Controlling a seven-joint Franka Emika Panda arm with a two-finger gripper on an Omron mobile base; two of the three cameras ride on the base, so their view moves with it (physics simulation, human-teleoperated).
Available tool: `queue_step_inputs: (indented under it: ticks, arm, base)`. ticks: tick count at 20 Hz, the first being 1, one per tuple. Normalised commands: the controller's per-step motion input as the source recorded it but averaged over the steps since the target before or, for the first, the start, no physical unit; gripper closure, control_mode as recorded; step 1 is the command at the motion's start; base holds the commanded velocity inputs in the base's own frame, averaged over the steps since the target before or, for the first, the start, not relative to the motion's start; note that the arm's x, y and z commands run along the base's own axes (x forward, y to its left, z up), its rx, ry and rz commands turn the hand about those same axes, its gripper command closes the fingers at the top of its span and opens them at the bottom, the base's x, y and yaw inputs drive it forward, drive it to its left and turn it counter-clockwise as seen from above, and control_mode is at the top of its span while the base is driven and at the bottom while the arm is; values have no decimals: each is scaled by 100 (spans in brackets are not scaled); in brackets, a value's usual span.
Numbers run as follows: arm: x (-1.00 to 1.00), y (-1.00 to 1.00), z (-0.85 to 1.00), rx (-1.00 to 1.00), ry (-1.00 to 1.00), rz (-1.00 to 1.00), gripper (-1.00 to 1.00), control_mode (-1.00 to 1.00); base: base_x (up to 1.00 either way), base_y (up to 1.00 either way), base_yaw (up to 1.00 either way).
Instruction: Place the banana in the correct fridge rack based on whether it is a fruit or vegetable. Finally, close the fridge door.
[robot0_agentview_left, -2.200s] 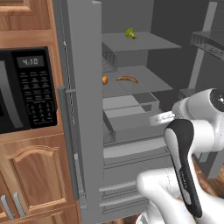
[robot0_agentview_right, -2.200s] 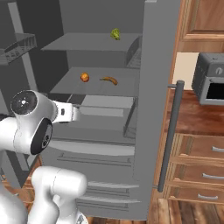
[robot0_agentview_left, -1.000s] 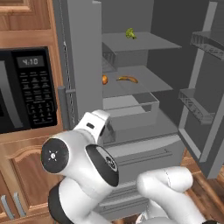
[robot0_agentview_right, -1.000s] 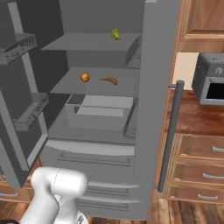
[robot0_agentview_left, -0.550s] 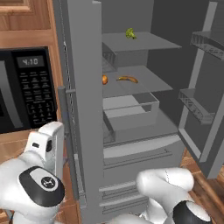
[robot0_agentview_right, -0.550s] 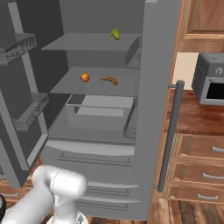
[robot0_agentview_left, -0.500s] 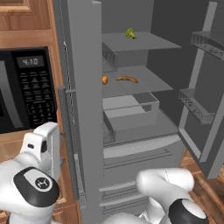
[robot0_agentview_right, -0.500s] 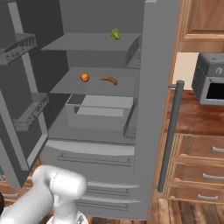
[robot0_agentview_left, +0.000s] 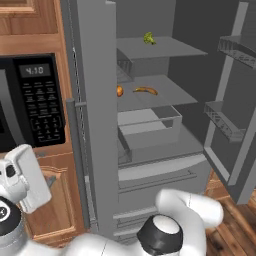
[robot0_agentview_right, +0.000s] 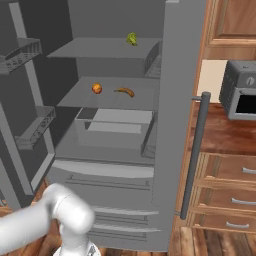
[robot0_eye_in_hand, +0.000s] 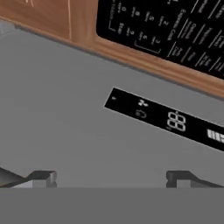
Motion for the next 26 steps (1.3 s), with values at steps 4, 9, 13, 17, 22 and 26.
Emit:
queue_step_inputs:
  ticks: [4, 9, 13, 17, 22, 26]
  arm:
    - [19, -10, -36, -18, 3, -29, -100, -100]
    - [27, -29, -15, -13, 1, -25, -100, -100]
    - [32, -55, -15, -6, 0, -21, -100, -100]
    - [37, -60, -19, -6, 0, -20, -100, -100]
    - [35, -37, -14, -13, 0, -19, -100, -100]
    - [0, -88, -26, -7, 0, -21, -100, -100]
  base:
    - [0, 0, 0]
    - [0, 0, 0]
    - [0, 0, 0]
    - [0, 0, 0]
    - [0, 0, 0]
    - [0, 0, 0]
